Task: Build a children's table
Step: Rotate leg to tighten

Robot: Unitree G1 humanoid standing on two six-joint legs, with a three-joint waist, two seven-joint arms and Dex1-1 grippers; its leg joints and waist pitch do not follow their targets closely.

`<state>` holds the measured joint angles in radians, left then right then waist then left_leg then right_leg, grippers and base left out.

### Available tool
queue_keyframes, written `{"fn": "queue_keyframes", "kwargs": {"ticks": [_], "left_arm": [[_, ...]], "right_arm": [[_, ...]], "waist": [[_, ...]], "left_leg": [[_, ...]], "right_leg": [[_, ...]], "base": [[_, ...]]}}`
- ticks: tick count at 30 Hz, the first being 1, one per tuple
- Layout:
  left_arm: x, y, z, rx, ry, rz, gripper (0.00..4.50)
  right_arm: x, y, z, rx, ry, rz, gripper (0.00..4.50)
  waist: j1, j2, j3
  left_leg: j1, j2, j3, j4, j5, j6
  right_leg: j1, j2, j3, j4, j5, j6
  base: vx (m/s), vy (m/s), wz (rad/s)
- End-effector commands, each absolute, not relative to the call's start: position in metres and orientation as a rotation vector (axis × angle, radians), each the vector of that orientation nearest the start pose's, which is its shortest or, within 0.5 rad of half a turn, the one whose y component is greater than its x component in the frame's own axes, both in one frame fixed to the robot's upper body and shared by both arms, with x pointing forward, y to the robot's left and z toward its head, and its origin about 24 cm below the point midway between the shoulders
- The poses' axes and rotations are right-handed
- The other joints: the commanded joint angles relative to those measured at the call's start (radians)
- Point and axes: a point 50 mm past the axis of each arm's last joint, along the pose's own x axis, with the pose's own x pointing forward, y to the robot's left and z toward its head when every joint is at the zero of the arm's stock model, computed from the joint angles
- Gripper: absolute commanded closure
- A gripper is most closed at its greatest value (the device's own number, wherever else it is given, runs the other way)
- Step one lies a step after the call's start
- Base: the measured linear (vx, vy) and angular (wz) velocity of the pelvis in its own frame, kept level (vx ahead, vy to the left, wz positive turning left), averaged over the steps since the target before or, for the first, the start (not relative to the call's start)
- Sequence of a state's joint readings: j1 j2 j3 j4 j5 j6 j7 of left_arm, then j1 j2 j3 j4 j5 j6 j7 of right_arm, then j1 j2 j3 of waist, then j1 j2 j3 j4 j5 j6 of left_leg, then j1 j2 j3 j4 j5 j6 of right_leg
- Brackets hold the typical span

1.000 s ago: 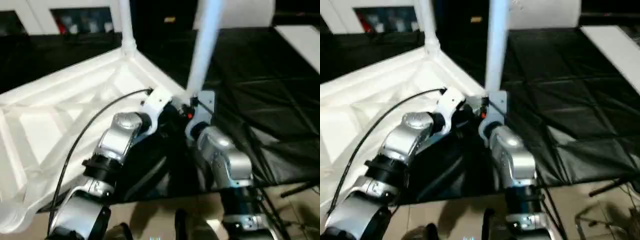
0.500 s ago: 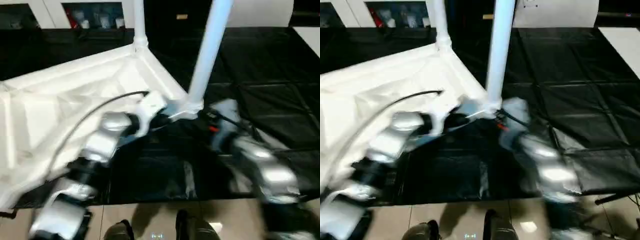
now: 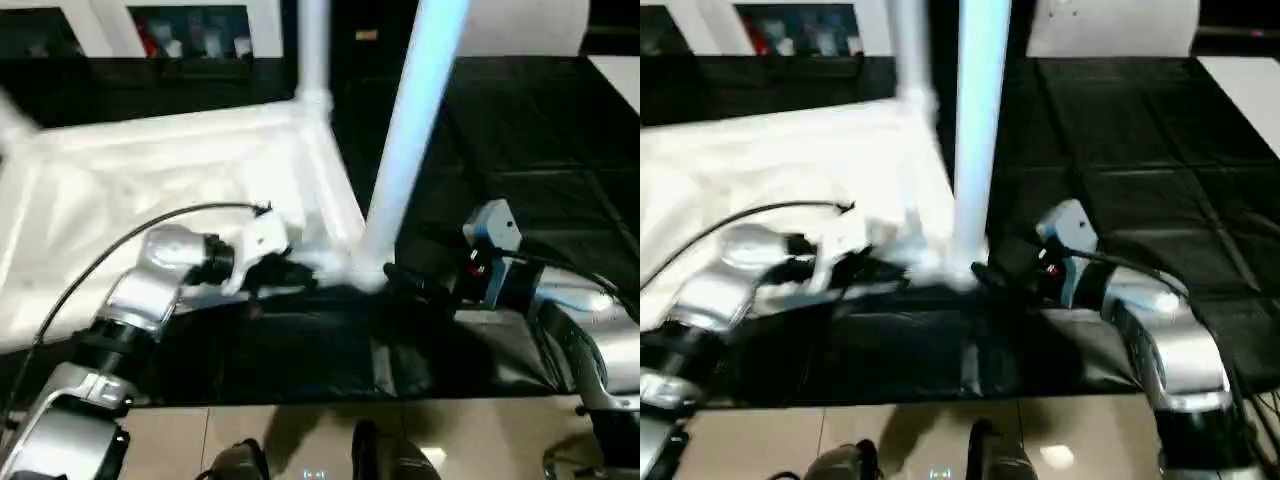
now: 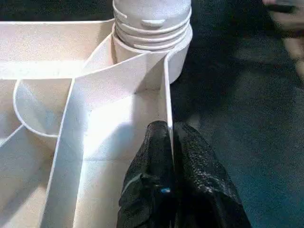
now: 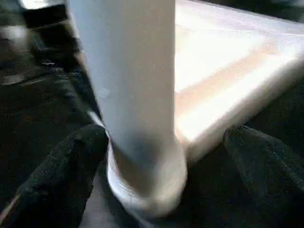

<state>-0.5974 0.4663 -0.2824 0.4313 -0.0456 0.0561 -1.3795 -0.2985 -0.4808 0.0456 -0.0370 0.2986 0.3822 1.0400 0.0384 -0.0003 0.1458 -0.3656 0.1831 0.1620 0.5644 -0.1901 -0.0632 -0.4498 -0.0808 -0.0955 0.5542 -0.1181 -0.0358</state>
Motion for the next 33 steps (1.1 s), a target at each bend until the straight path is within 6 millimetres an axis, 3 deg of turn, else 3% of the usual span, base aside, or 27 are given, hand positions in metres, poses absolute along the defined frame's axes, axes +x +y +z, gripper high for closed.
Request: {"fn": "queue_keyframes", "kwargs": {"ticks": [1, 4, 5, 8, 15, 16, 26, 33], "left_arm": [[0.303, 0.137, 0.08, 0.528, 0.382, -1.604, 4.5], [0.302, 0.137, 0.081, 0.54, 0.377, -1.653, 4.5], [0.3, 0.136, 0.082, 0.544, 0.373, -1.685, 4.5], [0.299, 0.134, 0.083, 0.549, 0.368, -1.713, 4.5], [0.298, 0.135, 0.083, 0.557, 0.371, -1.744, 4.5], [0.299, 0.135, 0.083, 0.562, 0.372, -1.744, 4.5], [0.299, 0.137, 0.082, 0.565, 0.376, -1.742, 4.5], [0.299, 0.135, 0.081, 0.511, 0.38, -1.719, 4.5]], "right_arm": [[0.275, -0.167, 0.106, -0.143, 0.171, 1.162, 0.03], [0.274, -0.164, 0.104, -0.15, 0.198, 1.269, 0.19], [0.274, -0.162, 0.103, -0.155, 0.215, 1.325, 0.45], [0.276, -0.16, 0.103, -0.159, 0.231, 1.372, 0.67], [0.278, -0.16, 0.103, -0.159, 0.268, 1.473, 1.32], [0.28, -0.159, 0.103, -0.16, 0.276, 1.489, 1.42], [0.282, -0.159, 0.103, -0.134, 0.315, 1.557, 2.26], [0.278, -0.156, 0.1, -0.088, 0.329, 1.57, 2.4]], "waist": [[-0.003, -0.005, -0.08], [0.003, -0.01, -0.082], [0.003, -0.014, -0.082], [0.006, -0.014, -0.083], [0.016, -0.012, -0.089], [0.016, -0.019, -0.089], [0.018, -0.02, -0.09], [0.018, -0.02, -0.085]], "left_leg": [[0.007, 0.041, 0.005, -0.05, -0.081, 0.155], [0.004, 0.039, 0.003, -0.05, -0.11, 0.133], [0.002, 0.038, 0.004, -0.048, -0.129, 0.122], [0.003, 0.038, 0.005, -0.047, -0.121, 0.113], [0.003, 0.041, 0.007, -0.042, -0.094, 0.119], [0.001, 0.039, 0.008, -0.042, -0.092, 0.122], [-0.001, 0.037, 0.007, -0.039, -0.087, 0.119], [-0.001, 0.038, 0.008, -0.04, -0.101, 0.114]], "right_leg": [[0.081, -0.06, 0.056, -0.043, -0.242, -0.241], [0.084, -0.062, 0.054, -0.042, -0.285, -0.231], [0.085, -0.064, 0.055, -0.048, -0.333, -0.211], [0.083, -0.063, 0.055, -0.046, -0.348, -0.201], [0.084, -0.06, 0.056, -0.037, -0.289, -0.218], [0.085, -0.06, 0.055, -0.037, -0.292, -0.215], [0.084, -0.059, 0.053, -0.039, -0.328, -0.196], [0.082, -0.058, 0.054, -0.039, -0.342, -0.197]], "base": [[0.0, 0.0, 0.0], [0.0, 0.0, 0.0], [0.0, 0.0, 0.0], [0.0, 0.0, 0.0], [0.0, 0.0, 0.0], [0.0, 0.0, 0.0], [0.0, 0.0, 0.0], [0.0, 0.0, 0.0]]}}
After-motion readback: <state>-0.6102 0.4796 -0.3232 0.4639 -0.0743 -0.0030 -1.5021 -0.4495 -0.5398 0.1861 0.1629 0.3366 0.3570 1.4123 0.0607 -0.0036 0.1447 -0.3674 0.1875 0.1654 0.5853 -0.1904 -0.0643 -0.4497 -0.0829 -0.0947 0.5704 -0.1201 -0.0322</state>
